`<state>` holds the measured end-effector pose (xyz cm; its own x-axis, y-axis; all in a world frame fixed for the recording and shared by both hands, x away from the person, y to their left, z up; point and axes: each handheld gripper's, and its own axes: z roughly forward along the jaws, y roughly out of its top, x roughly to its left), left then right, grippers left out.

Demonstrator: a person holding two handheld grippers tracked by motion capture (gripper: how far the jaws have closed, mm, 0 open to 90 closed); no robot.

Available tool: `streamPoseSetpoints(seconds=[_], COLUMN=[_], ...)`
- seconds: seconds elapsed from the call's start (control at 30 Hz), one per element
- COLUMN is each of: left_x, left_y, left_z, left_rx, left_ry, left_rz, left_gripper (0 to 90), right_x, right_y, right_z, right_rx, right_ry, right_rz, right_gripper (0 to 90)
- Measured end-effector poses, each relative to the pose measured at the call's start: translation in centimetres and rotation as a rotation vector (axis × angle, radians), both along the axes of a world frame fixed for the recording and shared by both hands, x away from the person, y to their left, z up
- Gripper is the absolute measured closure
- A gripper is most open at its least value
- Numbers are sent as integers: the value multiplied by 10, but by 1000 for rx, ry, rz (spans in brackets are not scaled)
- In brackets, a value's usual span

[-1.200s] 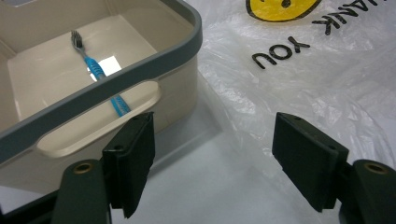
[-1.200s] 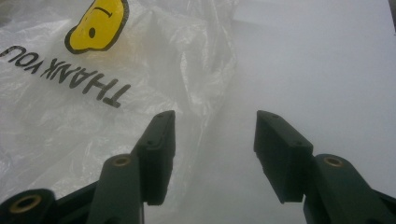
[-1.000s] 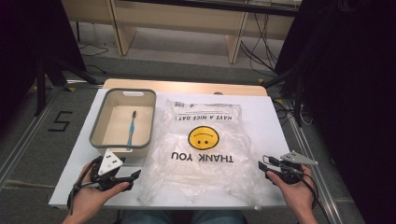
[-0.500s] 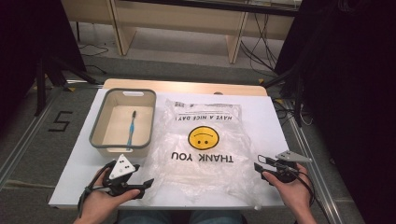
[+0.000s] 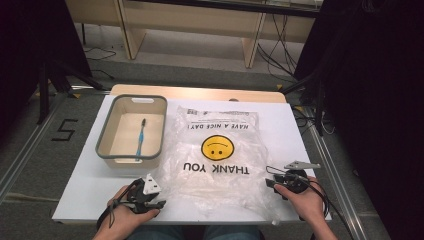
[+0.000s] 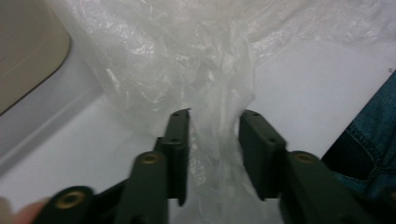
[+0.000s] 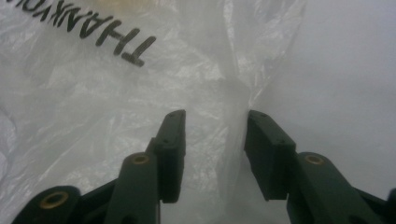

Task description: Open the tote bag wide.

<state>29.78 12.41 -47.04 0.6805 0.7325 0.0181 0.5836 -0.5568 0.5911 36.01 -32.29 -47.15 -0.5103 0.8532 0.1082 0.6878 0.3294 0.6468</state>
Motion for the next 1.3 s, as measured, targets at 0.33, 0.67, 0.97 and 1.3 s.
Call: streamPoseSetpoints(seconds=[0.33,0.67,0.97,1.3], left_x=[13,29,48,69], left_y=[-1,-6,-17,-39], left_z=[1,7,7,5], left_rx=[5,-19,-38,3], left_ry=[-25,-108,-173,-241], left_rz=[29,71,113,156], left_gripper=[890,892,892,891], right_x=[0,-10,-28,-29], right_y=[7,2,-9,-19], right_z=[-2,9,19,23], right_rx=[-100,-82,-50,-39], right_ry=[5,-17,-22,-3], right_rz=[45,-10,-57,-109], right_gripper=[900,900,900,900])
